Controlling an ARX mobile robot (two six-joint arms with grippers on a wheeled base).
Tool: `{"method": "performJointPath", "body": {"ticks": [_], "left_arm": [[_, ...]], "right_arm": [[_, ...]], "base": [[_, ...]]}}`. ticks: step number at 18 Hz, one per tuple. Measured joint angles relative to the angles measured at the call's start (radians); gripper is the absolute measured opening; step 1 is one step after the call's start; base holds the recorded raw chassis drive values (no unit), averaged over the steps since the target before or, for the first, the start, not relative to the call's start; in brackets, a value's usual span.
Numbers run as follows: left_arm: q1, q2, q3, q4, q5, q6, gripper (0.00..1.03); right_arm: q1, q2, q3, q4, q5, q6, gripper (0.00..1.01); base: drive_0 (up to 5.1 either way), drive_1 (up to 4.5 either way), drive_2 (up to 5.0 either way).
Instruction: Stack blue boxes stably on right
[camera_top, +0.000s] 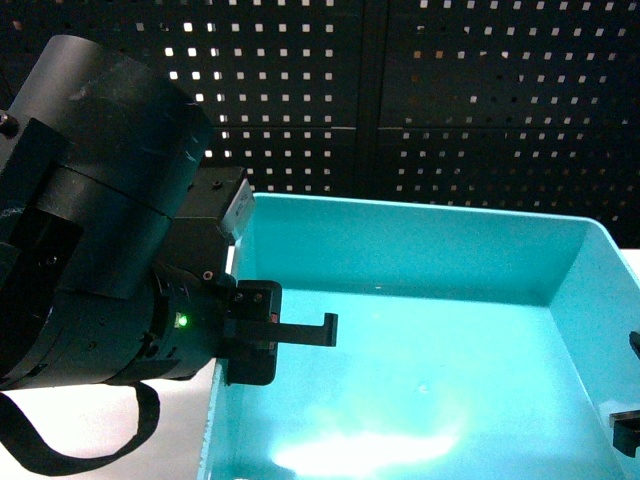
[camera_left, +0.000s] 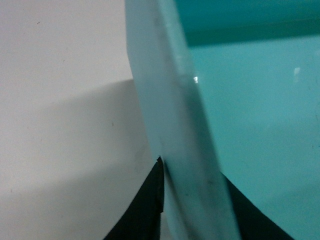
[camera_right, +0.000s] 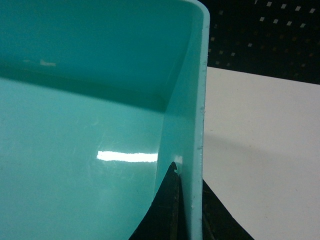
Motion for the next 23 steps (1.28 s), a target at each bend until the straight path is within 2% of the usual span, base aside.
{"method": "performJointPath", "body": {"ticks": [2, 3, 5, 8, 9, 10, 12, 14, 17, 23], "left_arm": [[-0.005, 0.000, 0.000, 0.019, -0.032, -0.020, 0.10], [-0.006, -0.002, 0.000, 0.026, -0.045, -0.032, 0.06], [0.002, -0.012, -0.003, 0.037, -0.047, -0.023, 0.06], [0.020, -0.026, -0.032, 0.089, -0.034, 0.023, 0.06], [0.034, -0.057, -0.050, 0.105, -0.011, 0.056, 0.06], [0.044, -0.078, -0.059, 0.108, 0.005, 0.082, 0.06], [0.060, -0.112, -0.063, 0.098, 0.044, 0.109, 0.06], [0.084, -0.208, -0.005, 0.114, 0.094, 0.134, 0.06], [0.095, -0.267, 0.064, 0.148, 0.126, 0.150, 0.06], [0.102, -0.315, 0.163, 0.240, 0.137, 0.166, 0.06]], "right_arm": [[0.011, -0.001, 0.000, 0.002, 0.024, 0.012, 0.03], [0.014, -0.003, 0.000, 0.001, 0.024, 0.026, 0.03], [0.015, -0.008, 0.000, -0.003, 0.022, 0.043, 0.03], [0.010, -0.043, 0.000, -0.039, 0.001, 0.072, 0.03], [-0.010, -0.079, -0.006, -0.084, -0.032, 0.095, 0.03], [-0.015, -0.111, -0.015, -0.108, -0.042, 0.117, 0.03], [-0.033, -0.192, -0.027, -0.179, -0.061, 0.148, 0.03], [-0.046, -0.458, 0.043, -0.341, -0.065, 0.153, 0.03], [-0.055, -0.658, 0.146, -0.486, -0.064, 0.152, 0.03], [-0.060, -0.793, 0.320, -0.572, -0.058, 0.121, 0.02]], "base": [[0.0, 0.00, 0.0], [0.0, 0.00, 0.0], [0.0, 0.00, 0.0], [0.0, 0.00, 0.0], [0.0, 0.00, 0.0], [0.0, 0.00, 0.0], [0.0, 0.00, 0.0], [0.0, 0.00, 0.0], [0.0, 0.00, 0.0], [0.0, 0.00, 0.0]]}}
